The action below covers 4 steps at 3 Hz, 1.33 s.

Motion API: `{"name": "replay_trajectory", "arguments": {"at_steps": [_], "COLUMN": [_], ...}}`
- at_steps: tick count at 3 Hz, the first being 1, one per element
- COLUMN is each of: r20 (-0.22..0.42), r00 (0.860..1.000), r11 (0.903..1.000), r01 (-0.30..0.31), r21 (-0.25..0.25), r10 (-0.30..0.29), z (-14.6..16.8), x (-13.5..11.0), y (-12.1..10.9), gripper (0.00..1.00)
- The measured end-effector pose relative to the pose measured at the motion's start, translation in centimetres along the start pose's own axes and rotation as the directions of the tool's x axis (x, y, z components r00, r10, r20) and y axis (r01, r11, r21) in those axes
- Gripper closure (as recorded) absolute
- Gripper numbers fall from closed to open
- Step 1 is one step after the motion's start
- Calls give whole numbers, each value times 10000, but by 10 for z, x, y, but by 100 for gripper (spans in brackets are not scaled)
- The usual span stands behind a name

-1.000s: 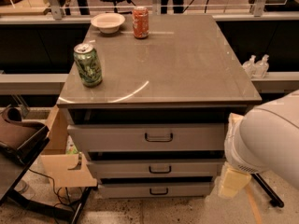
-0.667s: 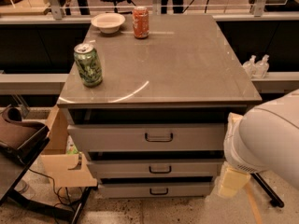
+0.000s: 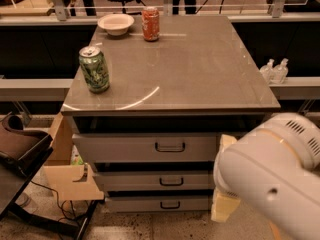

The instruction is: Open middle drawer

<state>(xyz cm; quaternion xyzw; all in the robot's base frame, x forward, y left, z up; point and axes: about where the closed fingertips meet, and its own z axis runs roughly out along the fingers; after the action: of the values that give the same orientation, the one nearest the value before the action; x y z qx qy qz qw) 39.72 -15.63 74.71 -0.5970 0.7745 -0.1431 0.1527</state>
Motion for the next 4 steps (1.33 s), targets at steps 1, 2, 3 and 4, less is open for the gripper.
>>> {"name": "replay_trajectory", "arguments": {"at_steps": [1, 2, 3, 4], "r20": [-43, 214, 823, 1425], "r00": [9997, 9983, 9929, 9813], "r11": [9996, 9985, 9961, 9911], "r01": [259, 541, 875, 1322], "r21": [-60, -118, -106, -128], "r10": [-259, -538, -863, -1291], "z": [35, 63, 88, 109], "x": [-15, -26, -40, -59], "y": [37, 60, 72, 77], "gripper": [0, 0, 0, 0]}}
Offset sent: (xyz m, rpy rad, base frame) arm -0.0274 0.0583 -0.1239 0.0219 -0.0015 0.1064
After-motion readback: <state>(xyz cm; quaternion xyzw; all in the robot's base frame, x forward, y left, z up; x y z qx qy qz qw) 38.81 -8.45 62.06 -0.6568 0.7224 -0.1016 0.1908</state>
